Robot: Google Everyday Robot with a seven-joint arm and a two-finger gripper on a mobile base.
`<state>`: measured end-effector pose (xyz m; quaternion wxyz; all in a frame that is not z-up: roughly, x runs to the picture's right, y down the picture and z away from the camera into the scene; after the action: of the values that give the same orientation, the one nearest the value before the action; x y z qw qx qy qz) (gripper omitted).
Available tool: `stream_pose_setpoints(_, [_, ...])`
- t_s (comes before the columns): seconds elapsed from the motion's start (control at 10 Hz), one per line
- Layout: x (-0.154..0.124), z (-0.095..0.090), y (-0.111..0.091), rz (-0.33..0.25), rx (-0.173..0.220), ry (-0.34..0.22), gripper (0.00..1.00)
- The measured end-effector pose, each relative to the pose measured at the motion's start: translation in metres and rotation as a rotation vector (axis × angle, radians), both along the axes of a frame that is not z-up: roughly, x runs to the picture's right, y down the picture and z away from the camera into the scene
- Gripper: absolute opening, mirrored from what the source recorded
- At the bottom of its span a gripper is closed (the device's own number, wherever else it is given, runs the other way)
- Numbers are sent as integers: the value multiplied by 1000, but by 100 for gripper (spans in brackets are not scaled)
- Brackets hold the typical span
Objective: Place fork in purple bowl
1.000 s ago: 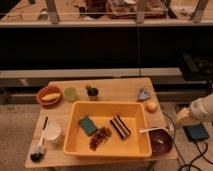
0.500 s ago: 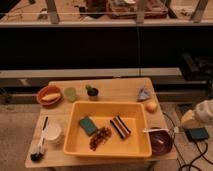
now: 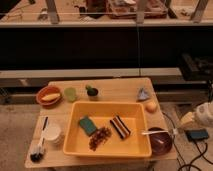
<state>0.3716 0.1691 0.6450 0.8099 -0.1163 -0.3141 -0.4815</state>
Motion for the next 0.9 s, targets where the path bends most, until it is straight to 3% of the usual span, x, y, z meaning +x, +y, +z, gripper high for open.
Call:
stream_pose_setpoints(0.6, [1,2,3,7,-5,1,0])
stream_pose_setpoints(0.9, [31,0,24,49,-6,5,0])
